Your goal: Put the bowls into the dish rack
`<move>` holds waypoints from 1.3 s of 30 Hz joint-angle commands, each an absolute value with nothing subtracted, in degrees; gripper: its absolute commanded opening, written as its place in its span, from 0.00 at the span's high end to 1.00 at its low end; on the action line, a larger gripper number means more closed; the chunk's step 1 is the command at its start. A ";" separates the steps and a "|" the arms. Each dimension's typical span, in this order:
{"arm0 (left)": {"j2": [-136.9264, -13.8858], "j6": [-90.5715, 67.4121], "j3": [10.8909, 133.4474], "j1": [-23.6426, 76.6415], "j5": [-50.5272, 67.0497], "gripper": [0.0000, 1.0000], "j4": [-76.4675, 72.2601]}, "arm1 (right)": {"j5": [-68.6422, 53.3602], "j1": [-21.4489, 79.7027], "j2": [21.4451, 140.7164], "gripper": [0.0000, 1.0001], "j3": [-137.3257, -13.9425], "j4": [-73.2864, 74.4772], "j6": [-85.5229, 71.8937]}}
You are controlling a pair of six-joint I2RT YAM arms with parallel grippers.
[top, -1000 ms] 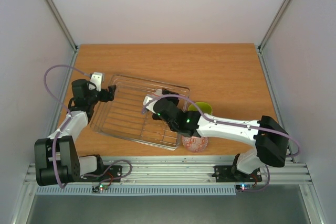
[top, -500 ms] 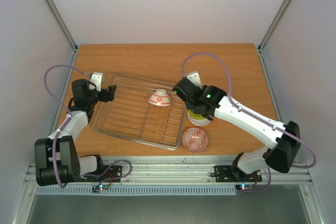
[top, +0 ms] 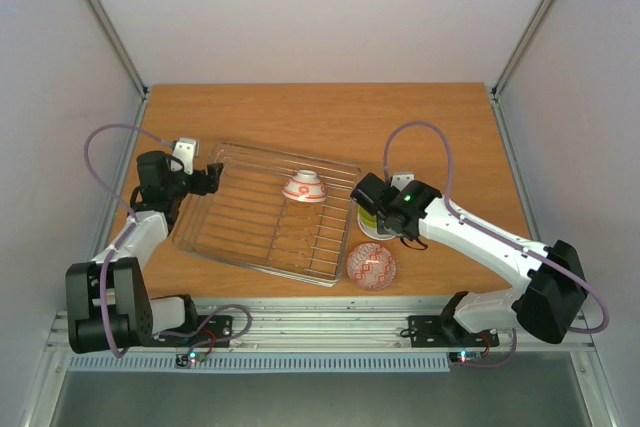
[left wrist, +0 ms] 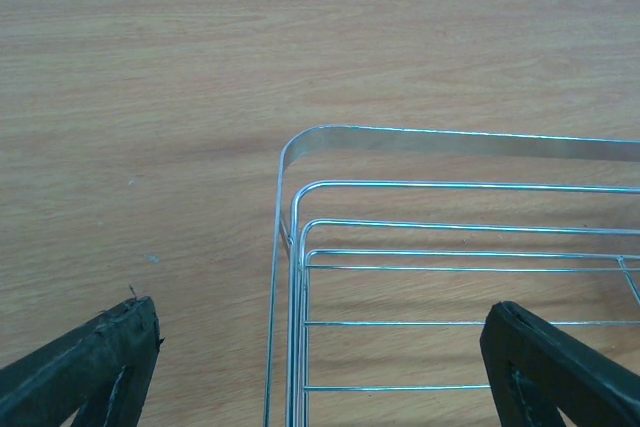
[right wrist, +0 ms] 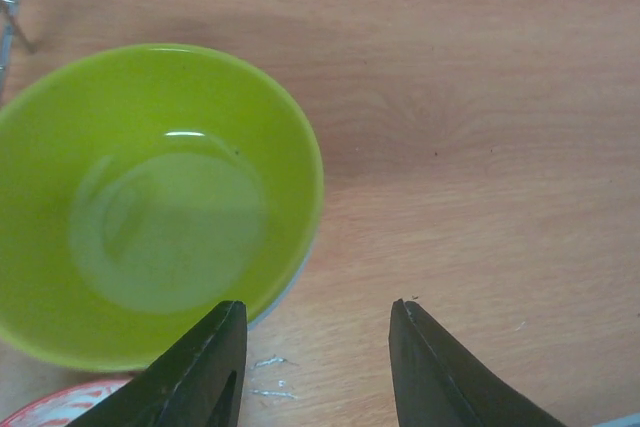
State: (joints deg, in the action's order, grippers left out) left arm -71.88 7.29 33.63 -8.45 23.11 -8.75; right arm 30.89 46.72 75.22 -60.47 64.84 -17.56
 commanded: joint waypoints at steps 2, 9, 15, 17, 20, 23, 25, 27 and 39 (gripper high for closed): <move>-71.75 6.93 34.13 -8.79 24.08 0.12 -10.00 | 29.34 42.88 77.04 0.59 -57.36 60.23 -19.21; -72.25 7.50 33.97 -8.79 23.78 0.11 -10.33 | 28.45 38.52 76.95 0.60 -56.05 55.68 -16.66; -72.70 7.64 34.12 -8.79 23.56 0.11 -10.20 | 28.58 36.75 77.07 0.60 -56.77 53.68 -14.94; -72.63 7.71 34.16 -8.79 23.58 0.11 -10.20 | 28.04 36.29 77.65 0.60 -56.91 52.62 -14.06; -72.68 7.66 34.18 -8.79 23.57 0.11 -10.15 | 27.35 35.90 79.33 0.61 -57.41 51.48 -13.11; -72.53 7.65 34.12 -8.79 23.31 0.12 -10.11 | 26.72 35.75 80.69 0.63 -57.70 50.14 -12.39; -72.43 7.65 34.18 -8.79 23.37 0.11 -10.15 | 26.34 35.61 81.60 0.64 -57.95 49.61 -12.01; -72.30 7.65 34.16 -8.79 23.47 0.11 -10.04 | 26.26 35.54 82.42 0.67 -58.28 49.32 -11.67; -72.32 7.69 34.08 -8.77 23.29 0.12 -10.19 | 26.72 35.40 83.96 0.84 -58.99 49.72 -10.62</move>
State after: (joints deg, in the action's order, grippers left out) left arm -72.12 7.35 33.63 -8.45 23.16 -8.75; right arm 26.48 35.68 83.40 -57.12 49.95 -10.81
